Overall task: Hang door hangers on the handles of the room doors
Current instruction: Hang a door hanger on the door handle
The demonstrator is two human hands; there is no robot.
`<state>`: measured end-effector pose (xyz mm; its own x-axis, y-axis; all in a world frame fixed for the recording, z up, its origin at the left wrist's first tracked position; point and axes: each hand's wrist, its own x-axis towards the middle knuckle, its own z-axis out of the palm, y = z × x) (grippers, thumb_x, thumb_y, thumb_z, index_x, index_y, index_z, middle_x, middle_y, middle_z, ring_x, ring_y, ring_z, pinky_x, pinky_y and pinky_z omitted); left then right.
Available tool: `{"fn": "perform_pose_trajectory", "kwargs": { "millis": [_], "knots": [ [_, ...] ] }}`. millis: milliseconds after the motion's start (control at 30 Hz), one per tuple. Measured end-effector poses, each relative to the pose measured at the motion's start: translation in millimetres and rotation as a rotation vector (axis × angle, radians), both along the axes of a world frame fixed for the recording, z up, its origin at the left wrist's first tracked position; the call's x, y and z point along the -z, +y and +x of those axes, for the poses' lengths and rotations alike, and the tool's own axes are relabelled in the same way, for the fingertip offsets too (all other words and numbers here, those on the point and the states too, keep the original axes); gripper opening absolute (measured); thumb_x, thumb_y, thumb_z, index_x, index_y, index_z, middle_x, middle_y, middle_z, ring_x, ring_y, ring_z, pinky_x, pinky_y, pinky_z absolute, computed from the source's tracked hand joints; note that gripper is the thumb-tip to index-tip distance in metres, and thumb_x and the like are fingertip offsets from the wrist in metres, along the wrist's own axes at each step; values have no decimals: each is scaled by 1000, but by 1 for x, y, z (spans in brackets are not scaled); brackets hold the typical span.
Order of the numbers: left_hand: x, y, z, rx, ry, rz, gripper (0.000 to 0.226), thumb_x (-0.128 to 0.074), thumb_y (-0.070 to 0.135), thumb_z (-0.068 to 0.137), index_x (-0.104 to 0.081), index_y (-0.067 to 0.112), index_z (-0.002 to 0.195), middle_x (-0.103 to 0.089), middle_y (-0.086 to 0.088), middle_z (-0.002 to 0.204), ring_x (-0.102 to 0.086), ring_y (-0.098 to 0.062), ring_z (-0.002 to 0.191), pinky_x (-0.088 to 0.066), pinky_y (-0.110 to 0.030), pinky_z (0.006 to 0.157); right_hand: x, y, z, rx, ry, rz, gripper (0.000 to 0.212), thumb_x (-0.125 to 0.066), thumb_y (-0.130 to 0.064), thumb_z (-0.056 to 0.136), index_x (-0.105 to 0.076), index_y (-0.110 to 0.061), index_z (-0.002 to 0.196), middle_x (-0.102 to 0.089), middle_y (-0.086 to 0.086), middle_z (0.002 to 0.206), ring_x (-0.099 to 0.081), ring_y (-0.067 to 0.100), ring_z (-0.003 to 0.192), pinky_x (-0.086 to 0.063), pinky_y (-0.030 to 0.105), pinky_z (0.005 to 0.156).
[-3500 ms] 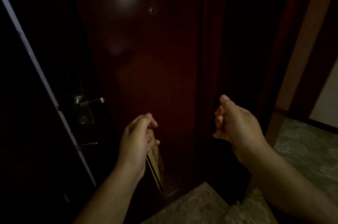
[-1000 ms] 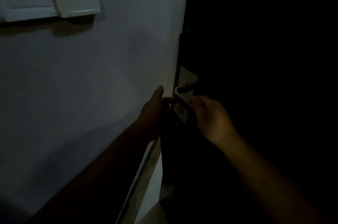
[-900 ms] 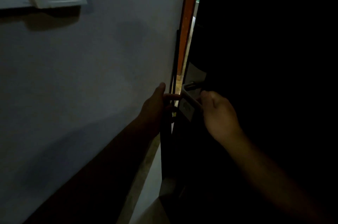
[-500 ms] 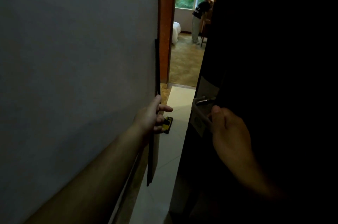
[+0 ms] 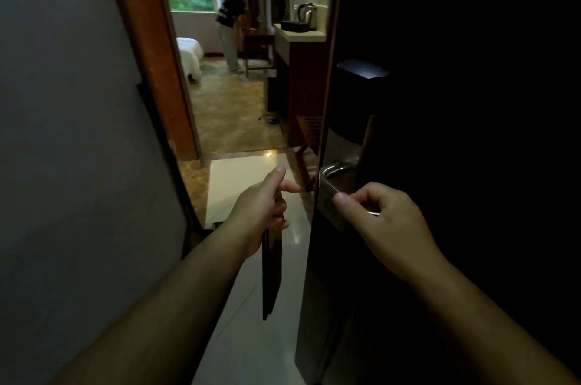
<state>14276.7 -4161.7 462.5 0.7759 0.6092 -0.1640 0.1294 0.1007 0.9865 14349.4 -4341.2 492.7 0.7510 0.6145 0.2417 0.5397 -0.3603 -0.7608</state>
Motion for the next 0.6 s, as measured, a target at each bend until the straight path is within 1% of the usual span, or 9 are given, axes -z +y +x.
{"fn": "perform_pose_trajectory", "kwargs": {
  "millis": [33, 100, 133, 200, 267, 300, 333, 400, 600],
  "knots": [
    [-1, 3, 12, 31, -10, 12, 50, -40, 56, 98, -73, 19, 99, -38, 13, 73, -55, -18, 73, -49, -35, 74, -2, -1, 8, 9, -9, -27, 12, -63, -39, 90, -61, -29, 84, -62, -8, 80, -60, 3, 73, -43, 18, 58],
    [-1, 12, 39, 120, -28, 9, 48, -41, 54, 98, -72, 17, 101, -32, 17, 92, -34, -18, 103, -48, -35, 75, -3, 0, 25, 72, -66, -71, 12, -67, -34, 89, -58, -35, 81, -62, -12, 80, -59, -2, 74, -41, 13, 57],
    [-1, 18, 52, 172, -33, 5, 47, -41, 53, 99, -71, 16, 102, -44, -3, 100, -34, -14, 96, -46, -34, 75, -3, 1, 33, 120, -89, -80, 13, -67, -35, 88, -59, -34, 78, -62, -12, 78, -59, -4, 73, -40, 12, 55],
    [2, 29, 77, 267, -38, 16, 47, -42, 54, 98, -70, 17, 102, -36, 15, 64, -25, -3, 69, -42, -30, 72, -1, 2, 47, 222, -98, -65, 12, -69, -35, 87, -63, -30, 77, -64, -11, 73, -59, -5, 72, -41, 12, 53],
    [3, 40, 101, 367, -12, 25, 47, -42, 55, 97, -70, 17, 103, -44, 3, 70, -46, -9, 62, -50, -29, 78, 0, 3, 57, 321, -93, -62, 11, -69, -34, 87, -65, -30, 78, -64, -11, 73, -59, -6, 72, -39, 11, 52],
    [3, 45, 113, 405, 2, 25, 47, -42, 55, 97, -69, 17, 105, -52, -24, 106, -64, -24, 82, -52, -33, 85, 0, 4, 61, 364, -89, -69, 9, -69, -34, 87, -65, -31, 79, -64, -12, 74, -58, -7, 71, -38, 10, 51],
    [3, 48, 124, 437, 10, 26, 48, -41, 55, 98, -69, 16, 106, -29, 13, 101, -22, -7, 88, -55, -33, 83, -1, 5, 64, 404, -85, -73, 8, -69, -34, 87, -66, -32, 80, -64, -12, 74, -58, -7, 71, -37, 10, 51],
    [3, 51, 146, 512, 27, 55, 50, -40, 56, 97, -68, 15, 105, -30, 12, 72, -32, -7, 57, -49, -25, 61, -2, 5, 74, 489, -81, -50, 7, -70, -34, 86, -67, -35, 79, -65, -13, 73, -59, -8, 73, -36, 10, 54],
    [4, 35, 209, 680, 35, 174, 55, -32, 63, 97, -68, 22, 101, -40, 6, 57, -44, -8, 52, -53, -41, 79, -3, -4, 110, 674, -62, -34, 7, -68, -36, 88, -68, -36, 80, -66, -16, 75, -57, -12, 77, -37, 13, 58]
  ]
}}
